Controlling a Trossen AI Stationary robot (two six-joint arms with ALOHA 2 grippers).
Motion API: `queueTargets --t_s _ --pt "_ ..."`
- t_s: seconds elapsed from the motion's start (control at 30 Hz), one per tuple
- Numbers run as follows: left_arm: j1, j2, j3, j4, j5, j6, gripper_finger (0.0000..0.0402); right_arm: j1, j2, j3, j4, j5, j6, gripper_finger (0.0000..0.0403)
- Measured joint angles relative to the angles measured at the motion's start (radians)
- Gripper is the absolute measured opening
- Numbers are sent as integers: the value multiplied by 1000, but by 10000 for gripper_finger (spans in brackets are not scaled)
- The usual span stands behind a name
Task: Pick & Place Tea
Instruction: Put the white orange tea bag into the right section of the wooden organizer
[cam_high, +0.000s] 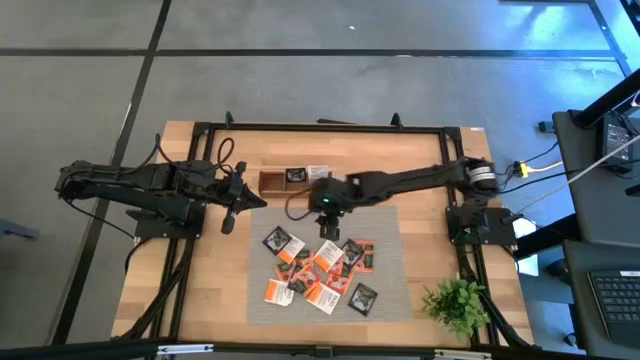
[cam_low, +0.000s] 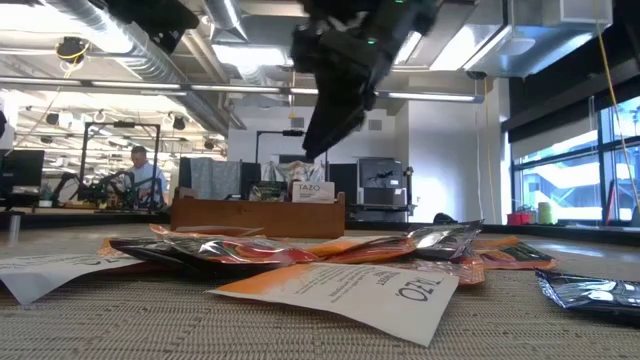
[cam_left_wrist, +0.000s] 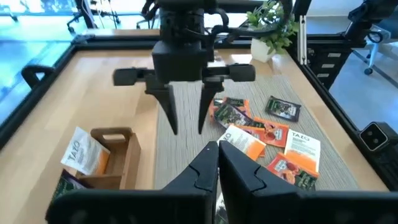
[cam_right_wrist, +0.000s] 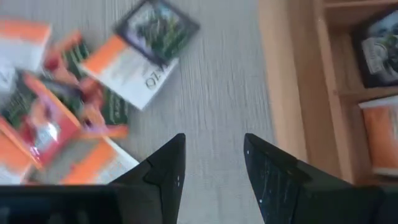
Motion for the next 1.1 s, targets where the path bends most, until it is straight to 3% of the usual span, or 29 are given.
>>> queueTargets --t_s 0.13,0.3,0.53,0.77,1.1 --pt "0 1 0 9 0 -31 10 27 -60 -170 255 1 172 165" --pt "-1 47 0 0 8 -118 9 47 -53 -258 463 0 353 165" --pt "-38 225 -21 13 2 -42 8 43 -49 -261 470 2 284 165" --pt "-54 431 -22 121 0 -161 12 26 -49 -256 520 3 84 165" --pt "-62 610 -22 231 20 -58 18 33 -49 -256 514 2 215 166"
